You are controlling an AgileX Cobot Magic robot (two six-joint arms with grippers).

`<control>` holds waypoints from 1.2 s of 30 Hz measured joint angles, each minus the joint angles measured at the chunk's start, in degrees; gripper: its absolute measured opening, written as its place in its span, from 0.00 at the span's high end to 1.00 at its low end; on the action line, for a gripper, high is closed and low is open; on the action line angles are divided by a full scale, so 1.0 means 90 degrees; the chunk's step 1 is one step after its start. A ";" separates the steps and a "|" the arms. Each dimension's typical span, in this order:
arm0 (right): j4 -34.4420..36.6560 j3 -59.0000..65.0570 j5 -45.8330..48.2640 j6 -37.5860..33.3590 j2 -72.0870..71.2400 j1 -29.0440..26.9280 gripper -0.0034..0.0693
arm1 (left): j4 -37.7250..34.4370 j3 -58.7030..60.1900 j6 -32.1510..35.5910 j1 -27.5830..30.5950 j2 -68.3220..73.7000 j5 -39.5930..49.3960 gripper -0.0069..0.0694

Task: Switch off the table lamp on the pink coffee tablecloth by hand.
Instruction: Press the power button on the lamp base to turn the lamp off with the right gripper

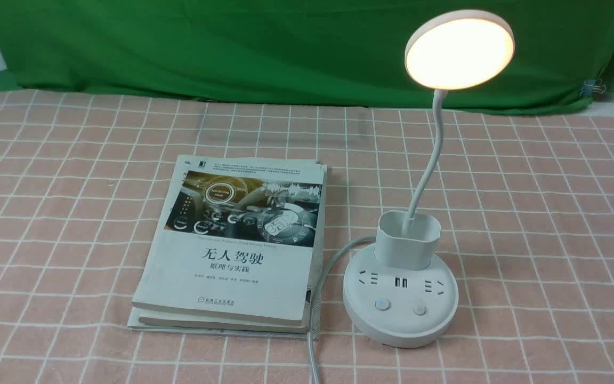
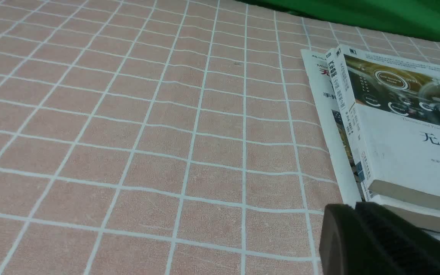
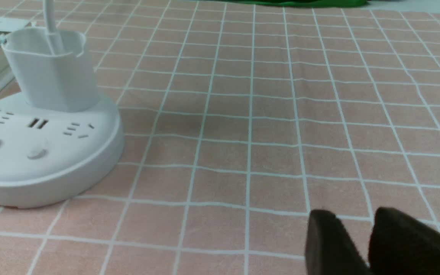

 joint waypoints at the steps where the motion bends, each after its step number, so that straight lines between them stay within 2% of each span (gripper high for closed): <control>1: 0.0000 0.0000 0.0000 0.0000 0.0000 0.0000 0.62 | 0.0000 0.0000 0.0000 0.0000 0.0000 0.0000 0.90; 36: 0.0000 0.0000 0.0000 -0.0135 0.0000 0.0000 0.62 | 0.0000 0.0000 0.0000 0.0000 0.0000 0.0000 0.90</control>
